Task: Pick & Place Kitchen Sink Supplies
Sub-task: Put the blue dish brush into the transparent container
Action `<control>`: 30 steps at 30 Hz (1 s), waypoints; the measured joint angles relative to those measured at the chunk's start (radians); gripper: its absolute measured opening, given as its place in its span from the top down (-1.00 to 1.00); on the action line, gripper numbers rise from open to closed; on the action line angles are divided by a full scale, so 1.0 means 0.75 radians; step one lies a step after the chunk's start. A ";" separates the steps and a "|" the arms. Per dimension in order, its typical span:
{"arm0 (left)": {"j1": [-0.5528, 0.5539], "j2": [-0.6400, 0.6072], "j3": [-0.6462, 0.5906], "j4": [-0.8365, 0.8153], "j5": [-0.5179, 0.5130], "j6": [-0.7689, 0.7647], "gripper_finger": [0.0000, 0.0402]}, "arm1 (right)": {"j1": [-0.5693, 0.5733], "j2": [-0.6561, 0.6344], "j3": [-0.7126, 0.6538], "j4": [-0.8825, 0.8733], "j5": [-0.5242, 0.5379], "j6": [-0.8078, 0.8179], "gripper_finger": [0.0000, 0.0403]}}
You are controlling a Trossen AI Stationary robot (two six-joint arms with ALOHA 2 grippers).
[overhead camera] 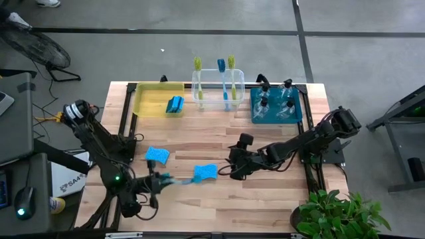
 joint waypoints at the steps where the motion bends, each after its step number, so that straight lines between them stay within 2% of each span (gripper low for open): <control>1: 0.008 -0.008 0.000 -0.001 -0.070 0.016 0.71 | 0.000 0.002 0.000 0.011 0.000 -0.001 -0.15; 6: 0.084 -0.036 0.002 0.016 -0.284 0.131 0.71 | 0.000 0.042 -0.001 0.130 -0.004 -0.037 -0.15; 10: 0.197 -0.042 0.003 0.088 -0.329 0.231 0.71 | 0.000 0.103 -0.001 0.283 -0.017 -0.091 -0.15; 15: 0.359 -0.043 0.003 0.260 -0.305 0.415 0.71 | 0.001 0.185 -0.001 0.517 -0.073 -0.188 -0.15; 20: 0.519 -0.043 0.003 0.495 -0.176 0.654 0.71 | 0.008 0.209 -0.001 0.597 -0.067 -0.261 -0.15; 25: 0.732 -0.047 0.003 0.753 0.081 0.901 0.71 | 0.009 0.206 -0.001 0.557 -0.052 -0.270 -0.15; 30: 0.967 -0.132 0.003 0.795 0.307 0.981 0.71 | 0.036 0.205 -0.001 0.415 0.081 -0.217 -0.15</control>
